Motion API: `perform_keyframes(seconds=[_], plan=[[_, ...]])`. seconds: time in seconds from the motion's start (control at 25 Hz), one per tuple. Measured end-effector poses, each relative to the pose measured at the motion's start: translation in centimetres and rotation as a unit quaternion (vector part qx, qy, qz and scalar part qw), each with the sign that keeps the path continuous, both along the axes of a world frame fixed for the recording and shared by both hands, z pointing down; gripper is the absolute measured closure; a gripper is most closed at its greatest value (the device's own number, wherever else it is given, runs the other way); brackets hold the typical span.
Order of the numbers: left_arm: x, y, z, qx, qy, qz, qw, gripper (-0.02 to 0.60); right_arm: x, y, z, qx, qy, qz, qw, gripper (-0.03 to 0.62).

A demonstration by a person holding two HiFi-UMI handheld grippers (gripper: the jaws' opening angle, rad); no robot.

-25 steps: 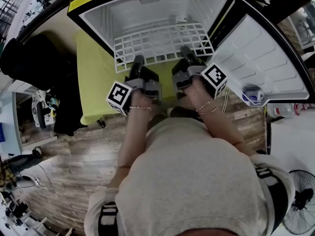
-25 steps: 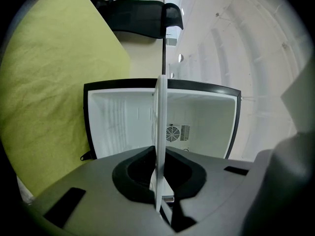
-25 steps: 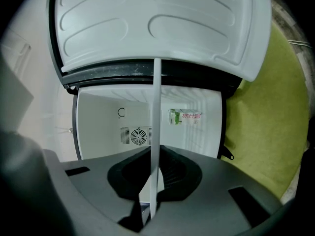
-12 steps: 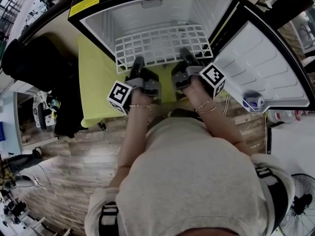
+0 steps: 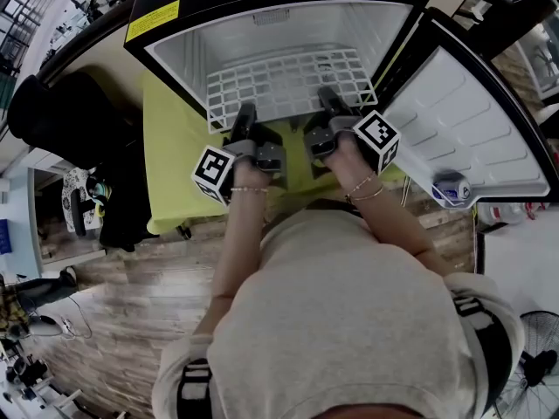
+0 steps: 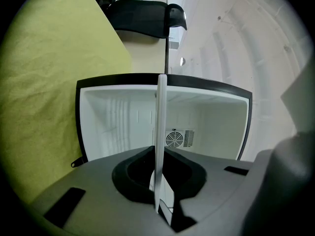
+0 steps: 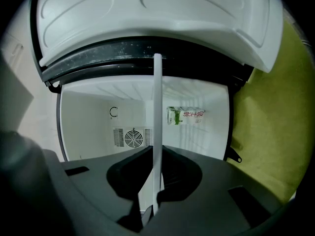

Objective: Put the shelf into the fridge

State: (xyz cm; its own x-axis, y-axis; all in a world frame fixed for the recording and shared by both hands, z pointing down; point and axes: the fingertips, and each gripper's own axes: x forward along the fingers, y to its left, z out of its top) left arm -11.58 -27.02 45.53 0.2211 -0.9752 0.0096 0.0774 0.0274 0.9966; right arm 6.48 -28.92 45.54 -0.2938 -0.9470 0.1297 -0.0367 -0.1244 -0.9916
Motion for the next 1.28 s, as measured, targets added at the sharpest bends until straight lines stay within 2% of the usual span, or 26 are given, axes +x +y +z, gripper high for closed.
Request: perform_keyframes(seconds=[0.24, 0.52, 0.88, 1.04, 1.16, 1.28], plan=[[-0.2, -0.8, -0.2, 0.002, -0.009, -0.010, 0.9999, 0.555, -0.2, -0.9, -0.1, -0.002, 0.002, 0.000, 1.000, 0.557], [-0.1, -1.4, 0.0, 0.002, -0.015, -0.001, 0.9999, 0.554, -0.3, -1.7, -0.1, 0.004, 0.006, 0.001, 1.000, 0.559], [-0.1, -2.1, 0.0, 0.003, -0.002, 0.005, 1.0000, 0.551, -0.6, -2.3, 0.0, 0.000, -0.007, 0.001, 1.000, 0.559], [-0.1, -1.9, 0.1, 0.010, 0.014, -0.001, 0.9998, 0.548, -0.6, -2.3, 0.0, 0.005, -0.002, -0.005, 1.000, 0.561], [-0.2, -1.7, 0.1, 0.012, 0.012, -0.003, 0.9999, 0.548, -0.9, -2.1, -0.6, 0.022, -0.004, -0.016, 1.000, 0.520], [0.0, -1.5, -0.3, 0.017, -0.016, 0.002, 0.9997, 0.531, -1.3, -1.6, -1.0, 0.032, -0.002, -0.025, 0.999, 0.488]])
